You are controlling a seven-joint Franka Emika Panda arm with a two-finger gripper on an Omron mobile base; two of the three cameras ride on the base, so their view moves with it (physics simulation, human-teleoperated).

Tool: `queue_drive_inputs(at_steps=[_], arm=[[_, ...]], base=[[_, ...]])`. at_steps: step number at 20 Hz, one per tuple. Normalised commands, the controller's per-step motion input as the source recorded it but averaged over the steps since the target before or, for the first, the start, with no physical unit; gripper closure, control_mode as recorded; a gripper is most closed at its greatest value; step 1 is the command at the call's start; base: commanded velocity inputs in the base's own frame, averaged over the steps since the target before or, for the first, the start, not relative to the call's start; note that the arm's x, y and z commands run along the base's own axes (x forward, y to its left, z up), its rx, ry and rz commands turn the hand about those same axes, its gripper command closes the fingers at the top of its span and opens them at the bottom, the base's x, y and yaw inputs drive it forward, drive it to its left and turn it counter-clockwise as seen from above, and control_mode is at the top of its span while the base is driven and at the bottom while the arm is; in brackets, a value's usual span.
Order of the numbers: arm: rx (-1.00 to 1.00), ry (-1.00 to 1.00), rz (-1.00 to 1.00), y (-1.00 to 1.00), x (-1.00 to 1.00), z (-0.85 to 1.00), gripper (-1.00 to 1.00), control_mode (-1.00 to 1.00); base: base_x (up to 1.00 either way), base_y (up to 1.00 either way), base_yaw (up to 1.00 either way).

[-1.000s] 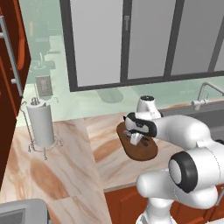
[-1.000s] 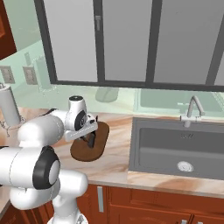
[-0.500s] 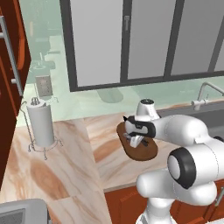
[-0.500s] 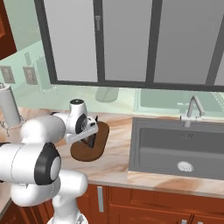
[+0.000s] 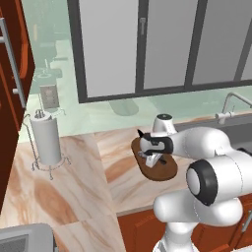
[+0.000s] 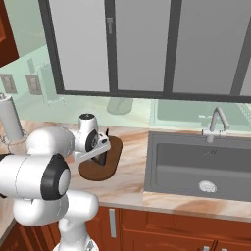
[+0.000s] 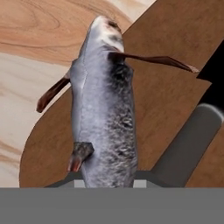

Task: Pick up the knife from the drawer and place it on the cutting board. Then place the meat from the plate to the cutting board.

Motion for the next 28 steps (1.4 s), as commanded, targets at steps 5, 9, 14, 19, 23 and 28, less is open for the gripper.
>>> queue_drive_inputs(at_steps=[5,9,14,19,23,28], arm=[[0.0,0.0,0.0,-0.03,0.01,-0.15,1.0,-1.0],[0.0,0.0,0.0,-0.02,0.0,-0.13,1.0,-1.0],[0.0,0.0,0.0,0.0,0.0,-0.05,-1.0,-1.0],[0.0,0.0,0.0,0.0,0.0,0.0,-1.0,-1.0],[0.01,0.0,0.0,0.0,0.0,0.36,-1.0,-1.0],[0.0,-0.01,0.0,0.01,0.0,0.92,-1.0,-1.0]], base=[[0.0,0.0,0.0],[0.0,0.0,0.0],[0.0,0.0,0.0],[0.0,0.0,0.0],[0.0,0.0,0.0],[0.0,0.0,0.0]])
